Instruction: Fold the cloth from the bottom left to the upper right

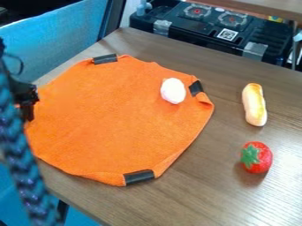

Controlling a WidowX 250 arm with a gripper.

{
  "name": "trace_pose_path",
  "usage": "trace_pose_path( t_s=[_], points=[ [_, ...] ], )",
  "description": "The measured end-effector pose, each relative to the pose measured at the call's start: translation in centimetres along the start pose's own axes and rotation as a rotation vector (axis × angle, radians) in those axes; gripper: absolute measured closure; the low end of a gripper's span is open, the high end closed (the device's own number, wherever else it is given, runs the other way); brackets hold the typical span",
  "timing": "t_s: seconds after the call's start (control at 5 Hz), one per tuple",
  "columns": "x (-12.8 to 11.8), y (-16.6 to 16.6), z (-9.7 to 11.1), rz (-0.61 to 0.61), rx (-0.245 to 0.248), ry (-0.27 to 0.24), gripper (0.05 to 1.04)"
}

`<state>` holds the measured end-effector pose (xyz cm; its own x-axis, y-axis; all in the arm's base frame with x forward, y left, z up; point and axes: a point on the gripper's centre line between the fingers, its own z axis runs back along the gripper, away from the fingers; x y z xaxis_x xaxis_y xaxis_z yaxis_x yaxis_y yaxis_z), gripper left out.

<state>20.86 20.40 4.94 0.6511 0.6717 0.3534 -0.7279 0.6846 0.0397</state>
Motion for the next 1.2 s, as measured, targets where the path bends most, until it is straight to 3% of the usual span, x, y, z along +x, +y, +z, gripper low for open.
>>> trace_pose_path(
  t_s=[0.2,0.4,0.6,0.8,1.0,1.2],
  points=[
    [-0.2,0.1,-0.6,0.000,0.032,-0.007,0.137],
    [-0.2,-0.1,-0.8,0.010,0.046,-0.016,0.406],
    [-0.6,-0.3,-0.7,0.022,0.030,0.005,0.719],
    [-1.3,0.0,-0.1,0.037,0.022,0.058,0.915],
    [-1.1,0.4,1.4,0.076,0.006,0.064,1.000],
    [-0.3,-0.3,3.5,0.108,-0.045,0.041,1.015]
  ],
)
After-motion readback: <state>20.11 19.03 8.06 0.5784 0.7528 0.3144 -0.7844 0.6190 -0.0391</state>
